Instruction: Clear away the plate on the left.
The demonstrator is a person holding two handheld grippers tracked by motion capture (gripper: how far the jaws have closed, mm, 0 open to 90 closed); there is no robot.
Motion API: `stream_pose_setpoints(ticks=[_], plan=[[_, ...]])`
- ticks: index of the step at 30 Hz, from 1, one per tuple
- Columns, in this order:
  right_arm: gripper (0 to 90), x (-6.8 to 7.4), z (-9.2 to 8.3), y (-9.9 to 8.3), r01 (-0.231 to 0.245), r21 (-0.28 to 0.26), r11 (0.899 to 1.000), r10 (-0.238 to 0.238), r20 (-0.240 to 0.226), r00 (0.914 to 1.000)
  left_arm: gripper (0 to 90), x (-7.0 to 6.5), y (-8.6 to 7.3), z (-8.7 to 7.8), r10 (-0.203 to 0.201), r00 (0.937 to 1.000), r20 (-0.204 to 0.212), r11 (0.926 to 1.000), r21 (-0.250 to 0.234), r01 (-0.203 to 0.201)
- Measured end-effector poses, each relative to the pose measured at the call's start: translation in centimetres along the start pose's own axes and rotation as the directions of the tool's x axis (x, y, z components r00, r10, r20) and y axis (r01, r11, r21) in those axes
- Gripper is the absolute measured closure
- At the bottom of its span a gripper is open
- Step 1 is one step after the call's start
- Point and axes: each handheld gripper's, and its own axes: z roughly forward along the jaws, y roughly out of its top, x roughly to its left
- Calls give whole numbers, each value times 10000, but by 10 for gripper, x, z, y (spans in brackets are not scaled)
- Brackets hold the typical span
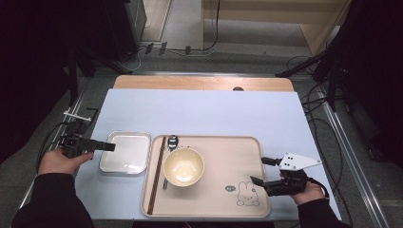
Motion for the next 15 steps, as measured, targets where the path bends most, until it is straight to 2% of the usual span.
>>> stream_pose_setpoints(ticks=[6, 10, 15], plan=[[228, 0, -1, -1, -18, 0, 10000, 18, 46, 10000, 391, 12, 0, 6, -203, 9995, -227, 9998, 61, 204], [229, 0, -2, -1, -11, 4, 10000, 11, 51, 10000, 419, 20, 1, 10, -446, 9966, -686, 9985, 278, 466], [229, 0, -1, -1, -39, 36, 10000, 39, 42, 10000, 489, 30, -1, 17, -701, 9951, -702, 9970, 270, 721]])
